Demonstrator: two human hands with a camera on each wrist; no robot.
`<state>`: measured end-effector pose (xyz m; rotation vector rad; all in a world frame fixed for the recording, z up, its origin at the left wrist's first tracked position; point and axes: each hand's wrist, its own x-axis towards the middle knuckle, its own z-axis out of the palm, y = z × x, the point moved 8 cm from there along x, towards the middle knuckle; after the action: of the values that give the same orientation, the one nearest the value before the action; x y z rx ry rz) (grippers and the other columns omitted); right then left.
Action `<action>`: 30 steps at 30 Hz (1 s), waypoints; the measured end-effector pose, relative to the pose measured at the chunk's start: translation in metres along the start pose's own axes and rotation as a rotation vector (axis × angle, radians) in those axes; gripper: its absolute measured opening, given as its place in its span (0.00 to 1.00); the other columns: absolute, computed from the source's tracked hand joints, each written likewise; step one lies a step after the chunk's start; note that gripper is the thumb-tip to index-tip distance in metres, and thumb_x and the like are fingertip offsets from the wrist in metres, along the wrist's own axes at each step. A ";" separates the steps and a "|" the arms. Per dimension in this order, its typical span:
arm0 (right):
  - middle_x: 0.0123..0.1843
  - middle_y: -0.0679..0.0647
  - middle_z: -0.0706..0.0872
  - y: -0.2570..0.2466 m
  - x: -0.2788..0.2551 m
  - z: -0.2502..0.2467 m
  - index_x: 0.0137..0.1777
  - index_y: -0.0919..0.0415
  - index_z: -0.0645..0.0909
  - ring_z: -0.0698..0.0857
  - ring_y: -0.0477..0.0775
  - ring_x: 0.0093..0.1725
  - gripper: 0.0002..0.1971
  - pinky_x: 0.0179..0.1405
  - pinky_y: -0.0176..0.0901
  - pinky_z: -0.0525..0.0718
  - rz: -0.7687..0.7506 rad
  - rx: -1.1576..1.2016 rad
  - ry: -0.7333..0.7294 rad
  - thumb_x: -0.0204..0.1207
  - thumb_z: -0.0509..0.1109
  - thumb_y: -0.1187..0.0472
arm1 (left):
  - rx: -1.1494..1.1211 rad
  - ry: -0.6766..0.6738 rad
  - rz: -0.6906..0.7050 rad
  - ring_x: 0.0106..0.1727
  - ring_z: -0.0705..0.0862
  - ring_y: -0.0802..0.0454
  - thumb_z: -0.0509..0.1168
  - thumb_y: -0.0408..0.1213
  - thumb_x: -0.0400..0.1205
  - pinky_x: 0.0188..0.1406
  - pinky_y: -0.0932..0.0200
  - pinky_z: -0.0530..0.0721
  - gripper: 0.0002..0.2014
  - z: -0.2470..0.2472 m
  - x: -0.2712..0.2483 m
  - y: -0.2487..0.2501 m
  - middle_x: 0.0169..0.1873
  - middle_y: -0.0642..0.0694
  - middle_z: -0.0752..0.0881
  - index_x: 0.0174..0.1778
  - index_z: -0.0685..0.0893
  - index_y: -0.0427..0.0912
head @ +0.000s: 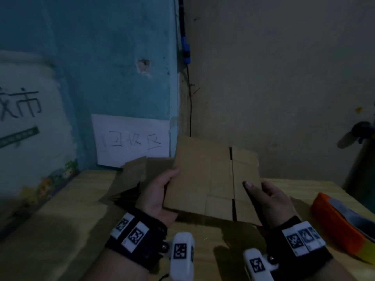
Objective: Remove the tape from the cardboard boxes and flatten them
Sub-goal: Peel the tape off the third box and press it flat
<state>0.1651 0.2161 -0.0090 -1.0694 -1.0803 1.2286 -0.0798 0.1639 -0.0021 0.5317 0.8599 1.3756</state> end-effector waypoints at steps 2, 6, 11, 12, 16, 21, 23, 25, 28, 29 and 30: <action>0.39 0.58 0.95 -0.010 -0.002 0.009 0.49 0.60 0.87 0.93 0.65 0.43 0.07 0.49 0.61 0.90 0.004 -0.053 0.019 0.76 0.78 0.58 | 0.023 0.024 0.076 0.58 0.90 0.36 0.75 0.38 0.72 0.56 0.41 0.87 0.15 -0.005 -0.004 0.019 0.56 0.33 0.94 0.52 0.97 0.36; 0.49 0.63 0.91 -0.041 0.001 0.049 0.46 0.58 0.83 0.90 0.45 0.38 0.03 0.47 0.44 0.89 0.039 -0.028 -0.048 0.81 0.73 0.61 | 0.132 0.138 0.218 0.62 0.89 0.34 0.73 0.31 0.82 0.50 0.41 0.90 0.14 -0.026 -0.008 0.067 0.58 0.35 0.94 0.64 0.92 0.39; 0.50 0.58 0.94 -0.053 0.030 0.097 0.43 0.56 0.92 0.90 0.61 0.54 0.13 0.60 0.63 0.87 0.106 -0.085 -0.042 0.61 0.82 0.52 | 0.182 0.266 0.344 0.50 0.94 0.39 0.70 0.26 0.84 0.41 0.49 0.93 0.06 -0.057 -0.003 0.121 0.50 0.34 0.95 0.54 0.91 0.36; 0.48 0.59 0.94 -0.053 0.036 0.106 0.41 0.57 0.92 0.91 0.63 0.53 0.12 0.56 0.63 0.89 0.097 -0.135 -0.039 0.60 0.83 0.51 | 0.237 0.308 0.358 0.51 0.94 0.38 0.71 0.26 0.84 0.44 0.47 0.93 0.06 -0.064 -0.001 0.129 0.51 0.32 0.94 0.54 0.91 0.36; 0.46 0.59 0.89 -0.031 0.052 0.134 0.49 0.59 0.87 0.88 0.62 0.45 0.15 0.53 0.58 0.90 0.158 -0.360 -0.073 0.71 0.80 0.50 | 0.502 0.450 0.328 0.52 0.90 0.38 0.74 0.28 0.83 0.58 0.44 0.89 0.07 -0.094 0.007 0.145 0.55 0.32 0.92 0.56 0.91 0.34; 0.58 0.62 0.86 0.002 0.055 0.149 0.67 0.61 0.81 0.85 0.64 0.54 0.24 0.62 0.59 0.85 0.274 -0.598 -0.118 0.77 0.75 0.47 | 0.855 0.582 0.219 0.60 0.88 0.39 0.74 0.39 0.84 0.57 0.56 0.83 0.21 -0.133 0.019 0.138 0.65 0.35 0.89 0.71 0.87 0.34; 0.69 0.63 0.84 0.009 0.055 0.155 0.73 0.63 0.79 0.84 0.64 0.61 0.25 0.54 0.48 0.86 0.277 -0.636 -0.141 0.81 0.72 0.49 | 0.927 0.570 0.162 0.55 0.87 0.42 0.73 0.40 0.85 0.57 0.56 0.83 0.17 -0.140 0.026 0.127 0.67 0.35 0.88 0.66 0.88 0.34; 0.73 0.61 0.82 0.011 0.053 0.162 0.75 0.64 0.78 0.84 0.62 0.66 0.23 0.44 0.39 0.81 0.223 -0.685 -0.144 0.84 0.69 0.53 | 0.994 0.550 0.084 0.50 0.85 0.43 0.72 0.39 0.85 0.50 0.57 0.81 0.14 -0.144 0.032 0.113 0.68 0.33 0.87 0.62 0.89 0.34; 0.79 0.60 0.78 0.016 0.049 0.166 0.79 0.59 0.73 0.81 0.65 0.73 0.24 0.63 0.46 0.80 0.220 -0.750 -0.156 0.89 0.57 0.46 | 0.976 0.537 0.042 0.58 0.84 0.42 0.74 0.41 0.83 0.40 0.60 0.78 0.28 -0.151 0.040 0.103 0.75 0.34 0.83 0.78 0.80 0.31; 0.80 0.61 0.75 0.021 0.048 0.165 0.80 0.60 0.72 0.78 0.65 0.76 0.25 0.68 0.48 0.78 0.268 -0.773 -0.148 0.90 0.56 0.46 | 0.934 0.537 0.026 0.59 0.85 0.41 0.77 0.43 0.81 0.44 0.59 0.81 0.33 -0.154 0.041 0.102 0.74 0.33 0.83 0.79 0.79 0.31; 0.81 0.61 0.74 0.020 0.047 0.167 0.81 0.61 0.71 0.77 0.64 0.77 0.26 0.71 0.48 0.77 0.279 -0.741 -0.137 0.89 0.58 0.48 | 0.882 0.532 0.010 0.62 0.86 0.39 0.80 0.47 0.76 0.54 0.55 0.85 0.38 -0.157 0.042 0.101 0.73 0.33 0.84 0.79 0.78 0.30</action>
<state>-0.0011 0.2690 0.0010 -1.7598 -1.5940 1.1452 -0.2667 0.1967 -0.0284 0.8424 1.9279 1.1044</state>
